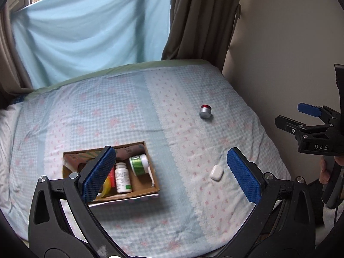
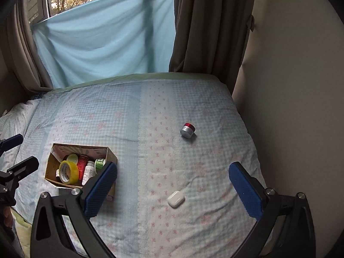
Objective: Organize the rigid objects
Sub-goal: 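Move left tool toward earbud case while right tool approaches PROYA jar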
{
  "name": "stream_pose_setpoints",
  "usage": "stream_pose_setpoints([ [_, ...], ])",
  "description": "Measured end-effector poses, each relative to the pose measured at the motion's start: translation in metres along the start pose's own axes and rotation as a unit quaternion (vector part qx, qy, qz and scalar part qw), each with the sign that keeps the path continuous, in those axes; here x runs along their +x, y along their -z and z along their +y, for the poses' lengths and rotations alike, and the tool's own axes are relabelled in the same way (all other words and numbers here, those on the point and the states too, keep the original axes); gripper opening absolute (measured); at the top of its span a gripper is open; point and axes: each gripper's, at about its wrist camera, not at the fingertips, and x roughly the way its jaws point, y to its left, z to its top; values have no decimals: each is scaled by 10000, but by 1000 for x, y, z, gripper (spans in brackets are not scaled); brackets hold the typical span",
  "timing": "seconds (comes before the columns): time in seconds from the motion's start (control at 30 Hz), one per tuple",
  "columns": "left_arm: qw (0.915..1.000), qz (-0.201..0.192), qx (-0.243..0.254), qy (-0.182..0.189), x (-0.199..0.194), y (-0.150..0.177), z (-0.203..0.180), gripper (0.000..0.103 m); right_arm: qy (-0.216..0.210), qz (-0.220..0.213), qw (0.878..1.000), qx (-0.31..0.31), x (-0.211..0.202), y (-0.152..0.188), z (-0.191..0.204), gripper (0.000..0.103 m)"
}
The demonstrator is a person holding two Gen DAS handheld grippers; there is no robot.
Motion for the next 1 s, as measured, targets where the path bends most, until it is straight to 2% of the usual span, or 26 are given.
stream_pose_setpoints([
  [0.17, 9995, 135, -64, -291, 38, -7, -53, 103, -273, 38, 9980, -571, 30, -15, -52, 103],
  [0.3, 9974, 277, 374, -547, 76, 0, -89, 103, -409, 116, 9939, -1021, 63, -27, -79, 103],
  [0.47, 9951, 867, 461, -98, 135, 21, -117, 103, -630, 155, 9887, -1354, 108, -35, -102, 103],
  [0.67, 9848, 1556, 713, 295, 221, 66, -139, 103, -956, 223, 9797, -1748, 182, -37, -116, 103],
  [0.87, 9704, 2096, 1122, 415, 298, 118, -151, 102, -1130, 275, 9665, -2288, 266, -23, -114, 103],
  [1.0, 9632, 2378, 1187, 405, 336, 140, -153, 95, -1344, 331, 9588, -2480, 319, -16, -110, 103],
])
